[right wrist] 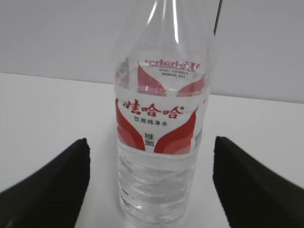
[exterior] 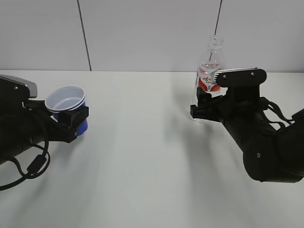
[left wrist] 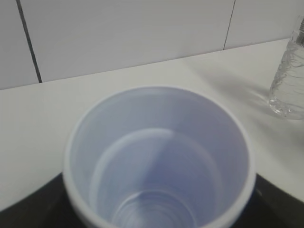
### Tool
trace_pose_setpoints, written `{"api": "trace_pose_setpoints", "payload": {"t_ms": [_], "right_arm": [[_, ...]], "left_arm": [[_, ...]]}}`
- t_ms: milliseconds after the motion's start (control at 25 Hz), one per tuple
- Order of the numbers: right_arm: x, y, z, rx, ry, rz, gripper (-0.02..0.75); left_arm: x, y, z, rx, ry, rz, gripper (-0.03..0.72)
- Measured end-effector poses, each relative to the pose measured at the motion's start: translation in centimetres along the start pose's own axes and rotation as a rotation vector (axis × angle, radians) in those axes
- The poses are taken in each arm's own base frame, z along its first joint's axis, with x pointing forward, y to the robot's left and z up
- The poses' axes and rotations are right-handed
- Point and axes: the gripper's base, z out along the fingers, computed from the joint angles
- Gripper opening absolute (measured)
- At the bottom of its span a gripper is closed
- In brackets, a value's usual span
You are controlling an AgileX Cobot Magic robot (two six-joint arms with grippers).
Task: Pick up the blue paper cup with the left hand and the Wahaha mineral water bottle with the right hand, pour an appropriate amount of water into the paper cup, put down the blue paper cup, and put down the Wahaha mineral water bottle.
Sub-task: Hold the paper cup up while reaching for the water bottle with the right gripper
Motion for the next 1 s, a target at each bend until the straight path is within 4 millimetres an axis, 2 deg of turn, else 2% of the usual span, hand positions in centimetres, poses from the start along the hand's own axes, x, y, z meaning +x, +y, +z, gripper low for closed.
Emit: {"api": "trace_pose_setpoints", "payload": {"t_ms": [200,520,1000], "right_arm": [[0.6,0.2,0.5,0.004,0.014,0.021,0.663],[1.1,0.7,1.8,0.012,0.016,0.036,0.671],[1.0,-0.3,2.5,0.062,0.023,0.069,0.672]], "left_arm": [[0.0,0.0,0.0,0.0,0.0,0.0,0.552],[0.0,0.0,0.0,0.003,0.0,0.002,0.552],[0.0,-0.1,0.0,0.007,0.001,0.004,0.552]]}}
